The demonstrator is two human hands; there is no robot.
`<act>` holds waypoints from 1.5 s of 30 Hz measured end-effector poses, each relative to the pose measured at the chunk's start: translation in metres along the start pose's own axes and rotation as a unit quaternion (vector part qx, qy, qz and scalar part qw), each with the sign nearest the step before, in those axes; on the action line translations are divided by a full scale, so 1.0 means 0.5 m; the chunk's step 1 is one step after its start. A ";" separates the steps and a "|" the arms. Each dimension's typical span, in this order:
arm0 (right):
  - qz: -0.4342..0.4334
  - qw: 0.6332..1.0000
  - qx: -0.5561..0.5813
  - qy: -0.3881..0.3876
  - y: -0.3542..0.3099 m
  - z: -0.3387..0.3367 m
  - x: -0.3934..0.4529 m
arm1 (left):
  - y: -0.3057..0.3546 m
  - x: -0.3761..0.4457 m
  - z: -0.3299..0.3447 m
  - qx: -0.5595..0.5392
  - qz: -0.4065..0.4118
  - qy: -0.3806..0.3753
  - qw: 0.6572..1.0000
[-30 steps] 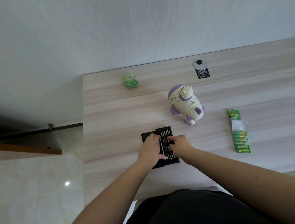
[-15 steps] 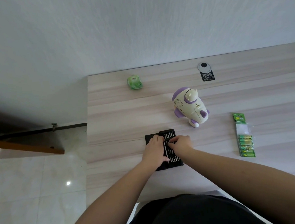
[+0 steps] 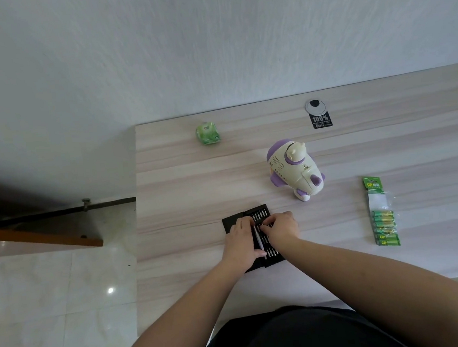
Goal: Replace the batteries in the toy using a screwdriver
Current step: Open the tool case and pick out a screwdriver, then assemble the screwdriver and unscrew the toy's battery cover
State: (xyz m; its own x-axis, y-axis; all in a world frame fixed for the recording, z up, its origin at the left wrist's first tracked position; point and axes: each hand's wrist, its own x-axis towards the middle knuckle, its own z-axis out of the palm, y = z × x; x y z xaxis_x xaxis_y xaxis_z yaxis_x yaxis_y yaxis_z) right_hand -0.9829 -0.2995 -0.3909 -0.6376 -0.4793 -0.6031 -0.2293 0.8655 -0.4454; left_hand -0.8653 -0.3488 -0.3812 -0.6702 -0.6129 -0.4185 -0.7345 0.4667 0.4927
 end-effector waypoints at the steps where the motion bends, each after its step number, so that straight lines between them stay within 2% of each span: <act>1: 0.001 1.000 0.003 0.000 0.000 0.000 0.000 | 0.000 0.000 0.000 -0.010 -0.001 -0.003 1.000; 15: -0.030 0.999 0.026 0.008 0.011 0.007 -0.005 | -0.003 -0.012 0.011 -0.142 -0.015 -0.006 0.990; 20: -0.032 0.996 0.074 0.023 0.016 0.002 -0.019 | 0.005 -0.028 0.022 -0.189 -0.017 0.012 0.982; 24: -0.038 0.989 0.140 0.034 0.007 -0.016 -0.046 | 0.014 -0.038 0.024 -0.257 -0.040 0.055 0.964; 28: -0.083 0.972 0.220 0.017 -0.021 -0.067 -0.102 | 0.037 -0.045 -0.011 -0.358 -0.057 0.108 0.926; 33: -0.152 0.937 0.309 0.060 -0.083 -0.180 -0.153 | 0.101 -0.052 -0.137 -0.434 0.019 0.136 0.891; 38: -0.236 0.866 0.433 0.082 -0.197 -0.322 -0.233 | 0.201 -0.083 -0.288 -0.448 0.100 0.164 0.873; 45: -0.357 0.829 0.419 0.103 -0.297 -0.476 -0.358 | 0.321 -0.167 -0.462 -0.407 0.214 0.202 0.865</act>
State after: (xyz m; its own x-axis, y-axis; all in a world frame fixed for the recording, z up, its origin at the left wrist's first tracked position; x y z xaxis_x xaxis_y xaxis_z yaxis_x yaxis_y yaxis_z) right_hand -1.0097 -0.3075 -0.0594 -0.6903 -0.7166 0.0996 -0.0664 -0.0743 -0.9950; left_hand -0.9026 -0.3699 -0.0909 -0.6500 -0.7439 0.1552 0.0008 0.2035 0.9791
